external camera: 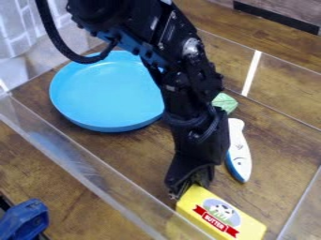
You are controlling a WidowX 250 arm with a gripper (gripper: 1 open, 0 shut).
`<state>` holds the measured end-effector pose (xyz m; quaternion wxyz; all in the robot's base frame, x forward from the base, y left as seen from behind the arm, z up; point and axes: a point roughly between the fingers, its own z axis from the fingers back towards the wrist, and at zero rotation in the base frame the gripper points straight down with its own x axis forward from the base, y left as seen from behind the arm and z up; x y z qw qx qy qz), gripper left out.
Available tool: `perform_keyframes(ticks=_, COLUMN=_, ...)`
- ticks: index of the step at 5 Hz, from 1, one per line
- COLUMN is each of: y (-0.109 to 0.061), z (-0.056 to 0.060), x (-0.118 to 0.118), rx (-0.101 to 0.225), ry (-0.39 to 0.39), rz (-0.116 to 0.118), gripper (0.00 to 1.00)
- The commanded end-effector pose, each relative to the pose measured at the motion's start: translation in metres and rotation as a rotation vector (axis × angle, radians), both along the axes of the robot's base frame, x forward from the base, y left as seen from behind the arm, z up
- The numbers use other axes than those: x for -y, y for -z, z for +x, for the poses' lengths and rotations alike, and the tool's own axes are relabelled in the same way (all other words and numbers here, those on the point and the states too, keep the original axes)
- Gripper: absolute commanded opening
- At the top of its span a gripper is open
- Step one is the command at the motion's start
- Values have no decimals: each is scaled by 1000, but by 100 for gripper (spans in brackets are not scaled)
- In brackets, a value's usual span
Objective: Put the yellow brick in the blue tray
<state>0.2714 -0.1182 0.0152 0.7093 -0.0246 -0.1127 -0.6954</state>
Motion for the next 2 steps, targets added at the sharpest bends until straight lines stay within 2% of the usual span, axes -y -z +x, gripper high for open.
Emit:
perform_keyframes(ticks=1, y=8, z=-43, x=13, rx=-115, ry=140, rz=25, gripper=0)
perform_keyframes(ticks=2, y=6, z=-37, x=10, rx=-126, ry=129, rz=16, gripper=0)
